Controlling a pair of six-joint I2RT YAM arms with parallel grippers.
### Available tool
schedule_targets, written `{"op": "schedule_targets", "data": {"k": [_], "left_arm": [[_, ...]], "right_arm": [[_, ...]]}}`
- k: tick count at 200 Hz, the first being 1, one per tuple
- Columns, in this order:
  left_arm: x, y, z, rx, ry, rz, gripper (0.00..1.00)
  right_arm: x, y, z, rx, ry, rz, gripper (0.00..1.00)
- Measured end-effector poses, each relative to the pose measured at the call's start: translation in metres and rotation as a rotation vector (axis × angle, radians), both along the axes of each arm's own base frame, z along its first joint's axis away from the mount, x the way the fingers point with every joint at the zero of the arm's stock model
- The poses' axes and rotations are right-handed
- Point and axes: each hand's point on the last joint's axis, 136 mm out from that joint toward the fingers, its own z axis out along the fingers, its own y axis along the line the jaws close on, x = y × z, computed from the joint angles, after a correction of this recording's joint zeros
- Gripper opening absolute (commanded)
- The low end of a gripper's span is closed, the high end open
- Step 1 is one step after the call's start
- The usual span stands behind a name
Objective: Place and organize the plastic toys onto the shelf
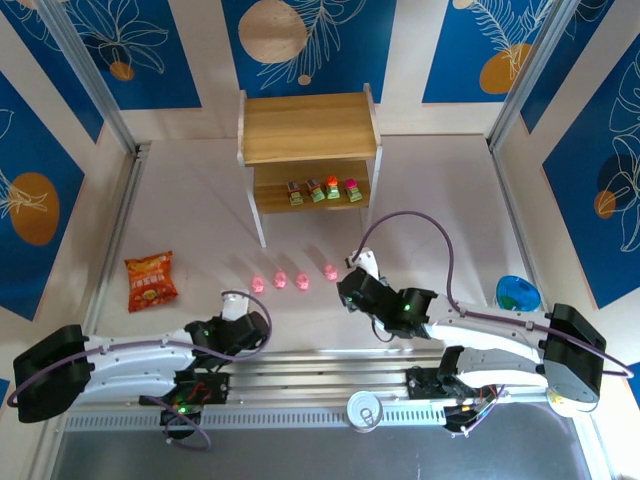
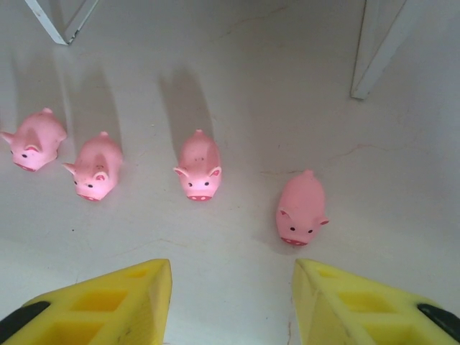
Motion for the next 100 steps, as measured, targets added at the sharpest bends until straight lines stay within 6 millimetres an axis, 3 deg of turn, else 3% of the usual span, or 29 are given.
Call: {"op": "schedule_targets", "data": {"k": [60,100], "left_arm": [[0.001,-0.001,0.002,0.003,-0.002,-0.005,0.28],[0.006,-0.012,0.019,-0.016,-0.026,-0.023,0.28]], "right_arm": [[-0.001,-0.001,-0.006,0.002,0.027,0.008,0.50],[-0.004,0.001,-0.008,0.007,0.048,0.030,0.51]]}}
